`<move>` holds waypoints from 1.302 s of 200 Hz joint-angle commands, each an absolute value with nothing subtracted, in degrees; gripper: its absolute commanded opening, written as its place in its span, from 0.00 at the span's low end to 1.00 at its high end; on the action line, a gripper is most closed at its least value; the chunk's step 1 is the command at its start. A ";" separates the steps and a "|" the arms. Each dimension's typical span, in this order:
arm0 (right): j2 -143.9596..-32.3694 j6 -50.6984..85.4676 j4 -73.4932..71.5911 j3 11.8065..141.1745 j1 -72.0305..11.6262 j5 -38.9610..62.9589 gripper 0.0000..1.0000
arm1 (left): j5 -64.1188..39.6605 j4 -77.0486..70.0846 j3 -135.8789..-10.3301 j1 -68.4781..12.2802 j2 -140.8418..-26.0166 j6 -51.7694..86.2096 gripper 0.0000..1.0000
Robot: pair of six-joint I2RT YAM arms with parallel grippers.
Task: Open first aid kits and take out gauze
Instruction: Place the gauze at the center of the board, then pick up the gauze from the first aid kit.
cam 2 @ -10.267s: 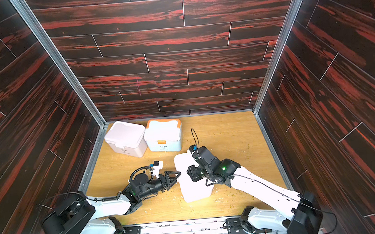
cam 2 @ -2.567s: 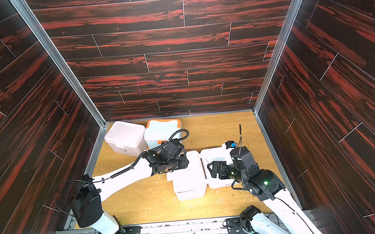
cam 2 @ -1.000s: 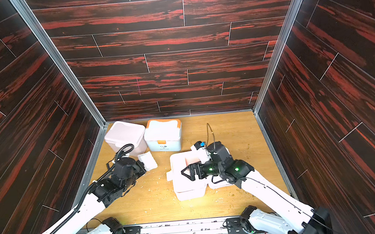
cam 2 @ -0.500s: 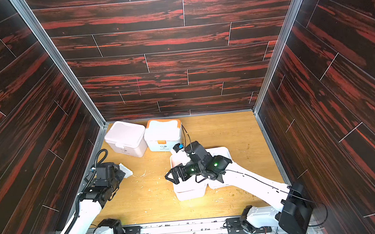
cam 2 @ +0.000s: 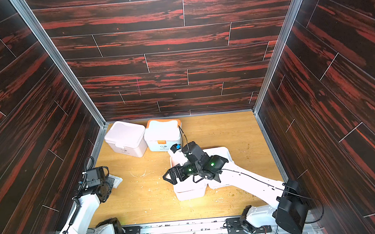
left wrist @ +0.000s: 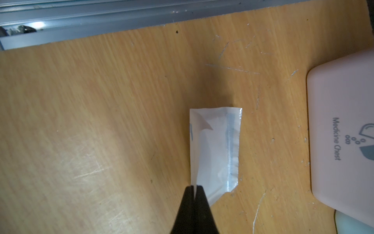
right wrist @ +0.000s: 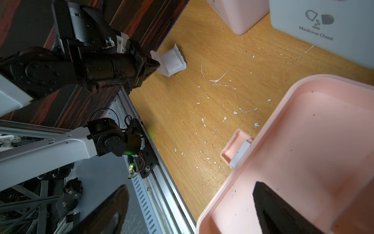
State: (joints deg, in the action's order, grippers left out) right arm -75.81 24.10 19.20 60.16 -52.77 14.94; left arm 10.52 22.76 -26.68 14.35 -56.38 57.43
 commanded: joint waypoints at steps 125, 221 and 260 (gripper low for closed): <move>-61.58 25.87 20.04 54.89 -52.96 -10.75 0.99 | 9.86 36.25 -38.21 -9.45 -47.06 55.31 0.84; -48.14 30.19 25.96 47.65 -50.05 -26.32 0.99 | 17.82 34.12 -58.04 -50.12 -66.77 58.99 0.80; -42.97 33.22 31.29 45.79 -44.59 -22.40 0.99 | 21.30 38.34 -69.10 -60.20 -80.32 59.80 0.75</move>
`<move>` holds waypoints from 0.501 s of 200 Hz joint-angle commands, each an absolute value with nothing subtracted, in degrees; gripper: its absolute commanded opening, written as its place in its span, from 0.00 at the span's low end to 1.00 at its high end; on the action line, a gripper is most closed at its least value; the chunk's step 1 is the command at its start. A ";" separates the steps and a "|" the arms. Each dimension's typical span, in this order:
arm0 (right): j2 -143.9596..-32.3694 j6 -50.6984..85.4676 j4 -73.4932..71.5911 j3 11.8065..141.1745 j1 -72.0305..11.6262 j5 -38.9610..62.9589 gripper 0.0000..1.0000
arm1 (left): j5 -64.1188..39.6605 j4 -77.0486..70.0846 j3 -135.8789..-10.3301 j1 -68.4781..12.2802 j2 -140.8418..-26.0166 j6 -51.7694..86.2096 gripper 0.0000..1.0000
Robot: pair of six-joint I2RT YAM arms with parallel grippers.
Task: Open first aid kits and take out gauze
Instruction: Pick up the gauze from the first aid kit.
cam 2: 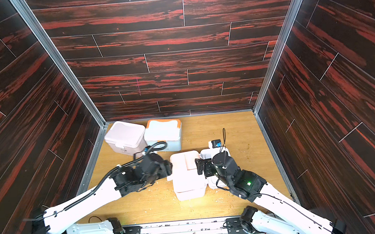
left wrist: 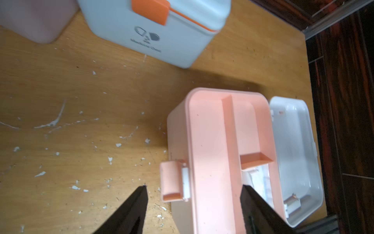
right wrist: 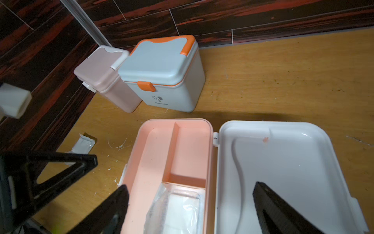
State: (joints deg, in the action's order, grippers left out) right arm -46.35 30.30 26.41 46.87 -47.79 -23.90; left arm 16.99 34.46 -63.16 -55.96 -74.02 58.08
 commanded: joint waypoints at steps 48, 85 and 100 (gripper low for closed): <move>-36.28 34.81 34.52 42.38 -35.47 -11.42 0.96 | 21.86 38.76 -76.49 -66.65 -89.57 60.95 0.74; -35.09 34.97 34.70 40.68 -34.45 -7.57 0.86 | 21.56 41.00 -80.38 -67.85 -93.44 60.71 0.67; -34.90 34.88 34.11 40.08 -34.29 -6.31 0.82 | 22.51 42.55 -81.23 -67.86 -94.19 60.85 0.63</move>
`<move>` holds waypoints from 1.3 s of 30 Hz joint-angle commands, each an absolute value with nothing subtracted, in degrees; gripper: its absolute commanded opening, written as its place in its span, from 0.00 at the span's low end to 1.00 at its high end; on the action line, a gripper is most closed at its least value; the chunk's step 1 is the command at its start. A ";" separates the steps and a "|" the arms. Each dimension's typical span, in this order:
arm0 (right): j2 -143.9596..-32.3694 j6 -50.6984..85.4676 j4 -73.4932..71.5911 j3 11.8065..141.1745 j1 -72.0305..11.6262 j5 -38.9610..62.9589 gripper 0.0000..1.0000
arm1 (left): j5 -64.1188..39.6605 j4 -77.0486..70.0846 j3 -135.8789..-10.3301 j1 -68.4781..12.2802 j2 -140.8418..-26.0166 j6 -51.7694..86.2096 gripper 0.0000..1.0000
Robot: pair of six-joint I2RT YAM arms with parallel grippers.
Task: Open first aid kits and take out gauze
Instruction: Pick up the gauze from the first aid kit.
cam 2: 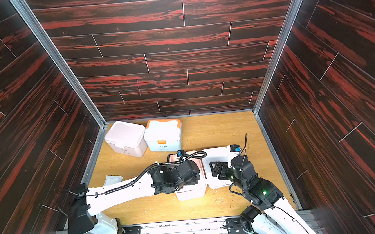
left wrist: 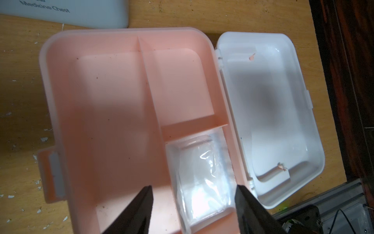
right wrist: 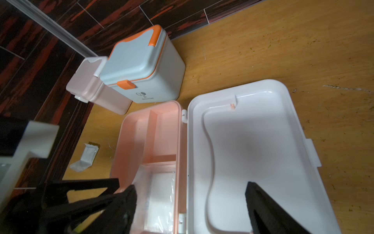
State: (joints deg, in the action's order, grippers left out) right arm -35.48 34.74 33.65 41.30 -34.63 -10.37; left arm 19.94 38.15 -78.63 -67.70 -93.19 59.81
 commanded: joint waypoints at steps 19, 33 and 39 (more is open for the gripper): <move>-37.47 35.12 31.50 37.62 -34.13 -1.49 0.73 | 19.78 43.66 -80.10 -68.12 -97.29 63.63 0.14; -37.77 33.33 32.82 40.32 -33.97 3.50 0.83 | 23.76 43.61 -81.56 -68.20 -92.32 61.83 0.00; -38.99 30.89 35.24 43.40 -34.03 8.35 0.99 | 28.28 40.31 -78.78 -68.05 -86.92 60.58 0.00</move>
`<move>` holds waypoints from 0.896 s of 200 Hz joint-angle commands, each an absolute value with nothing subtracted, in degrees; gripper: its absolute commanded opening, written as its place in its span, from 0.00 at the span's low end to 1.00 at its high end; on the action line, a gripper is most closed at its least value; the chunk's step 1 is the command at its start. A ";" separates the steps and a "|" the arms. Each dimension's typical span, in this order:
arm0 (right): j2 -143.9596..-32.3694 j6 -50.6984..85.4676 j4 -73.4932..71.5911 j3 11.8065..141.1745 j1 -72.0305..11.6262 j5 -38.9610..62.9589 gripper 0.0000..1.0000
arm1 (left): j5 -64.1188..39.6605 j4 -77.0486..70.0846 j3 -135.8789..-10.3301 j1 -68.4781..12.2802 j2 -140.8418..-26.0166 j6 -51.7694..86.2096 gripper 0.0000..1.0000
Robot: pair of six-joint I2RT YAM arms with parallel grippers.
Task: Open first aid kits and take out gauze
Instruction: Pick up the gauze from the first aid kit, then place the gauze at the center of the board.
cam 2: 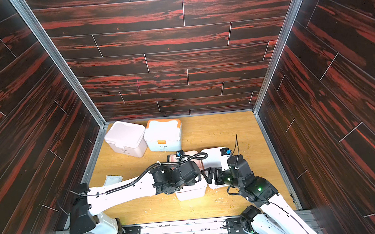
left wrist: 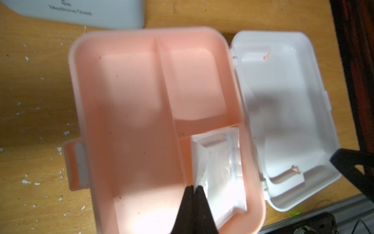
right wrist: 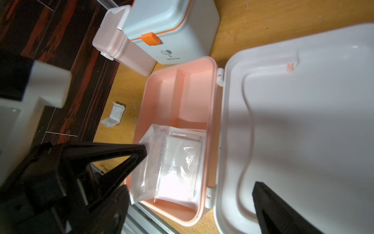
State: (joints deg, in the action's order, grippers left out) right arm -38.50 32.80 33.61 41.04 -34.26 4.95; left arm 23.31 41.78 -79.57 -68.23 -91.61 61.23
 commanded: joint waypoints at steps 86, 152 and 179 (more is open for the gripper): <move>-46.98 27.33 28.75 49.52 -34.53 18.76 0.99 | 33.10 40.37 -69.01 -59.98 -71.88 61.39 0.00; -57.08 26.48 21.87 53.14 -36.58 23.16 0.99 | 38.57 39.76 -56.20 -52.20 -58.65 65.69 0.00; -60.96 26.54 20.53 55.35 -41.25 18.50 0.99 | 40.73 39.94 -49.85 -49.32 -52.84 69.53 0.00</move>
State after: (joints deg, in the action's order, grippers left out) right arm -58.54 26.76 23.49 52.62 -37.98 20.53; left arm 36.40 38.59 -54.13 -51.20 -57.17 64.62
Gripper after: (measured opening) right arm 0.988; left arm 0.040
